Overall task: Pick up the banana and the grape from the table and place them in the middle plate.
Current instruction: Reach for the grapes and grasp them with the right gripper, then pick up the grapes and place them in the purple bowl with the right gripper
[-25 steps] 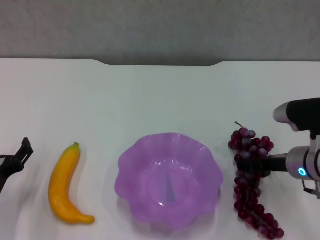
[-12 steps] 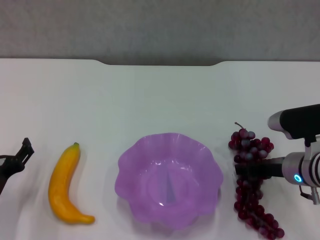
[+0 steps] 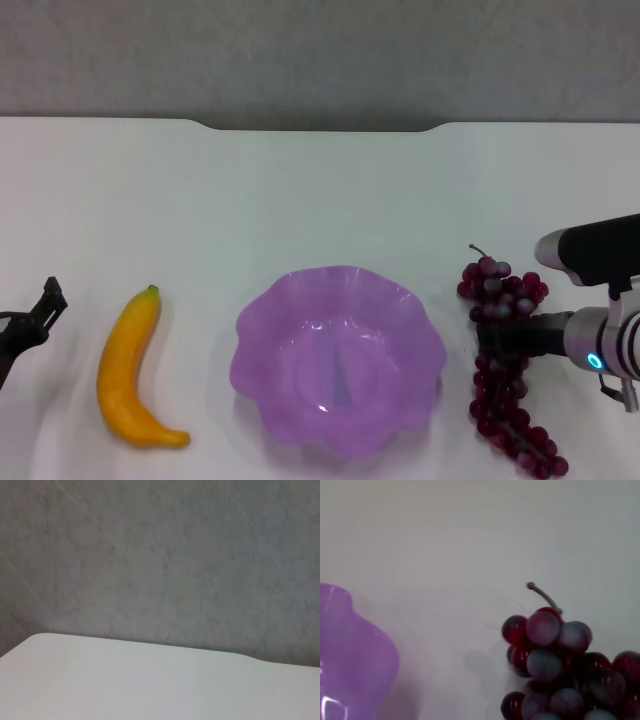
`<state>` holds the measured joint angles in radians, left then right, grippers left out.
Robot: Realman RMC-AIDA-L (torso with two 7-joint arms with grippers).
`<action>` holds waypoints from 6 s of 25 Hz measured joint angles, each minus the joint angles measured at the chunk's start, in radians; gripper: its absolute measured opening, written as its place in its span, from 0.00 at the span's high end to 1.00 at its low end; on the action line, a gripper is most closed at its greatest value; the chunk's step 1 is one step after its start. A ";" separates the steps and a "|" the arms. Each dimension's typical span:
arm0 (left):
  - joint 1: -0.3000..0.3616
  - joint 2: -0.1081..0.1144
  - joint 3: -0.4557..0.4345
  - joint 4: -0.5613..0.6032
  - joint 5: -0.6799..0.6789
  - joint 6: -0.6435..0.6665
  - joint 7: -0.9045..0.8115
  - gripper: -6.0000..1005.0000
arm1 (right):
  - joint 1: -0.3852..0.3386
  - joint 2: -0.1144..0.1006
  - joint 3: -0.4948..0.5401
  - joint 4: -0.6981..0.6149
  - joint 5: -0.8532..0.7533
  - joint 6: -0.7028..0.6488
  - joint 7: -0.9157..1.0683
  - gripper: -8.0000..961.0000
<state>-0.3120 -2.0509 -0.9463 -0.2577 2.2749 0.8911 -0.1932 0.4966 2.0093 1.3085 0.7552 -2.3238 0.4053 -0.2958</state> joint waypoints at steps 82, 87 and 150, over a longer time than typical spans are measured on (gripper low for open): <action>0.005 0.002 -0.002 0.000 -0.002 0.008 -0.001 0.16 | -0.196 -0.002 -0.389 -0.069 -0.010 -1.028 0.007 0.62; 0.006 0.002 -0.002 0.004 -0.002 0.008 0.000 0.16 | -0.220 -0.005 -0.417 -0.027 -0.067 -1.140 0.008 0.62; -0.010 0.001 -0.002 0.000 -0.002 0.002 -0.003 0.18 | -0.048 0.009 -0.708 -0.197 -0.246 -1.262 0.181 0.15</action>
<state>-0.3218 -2.0503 -0.9480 -0.2573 2.2734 0.8927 -0.1962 0.4488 2.0184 0.6006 0.5582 -2.5698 -0.8567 -0.1150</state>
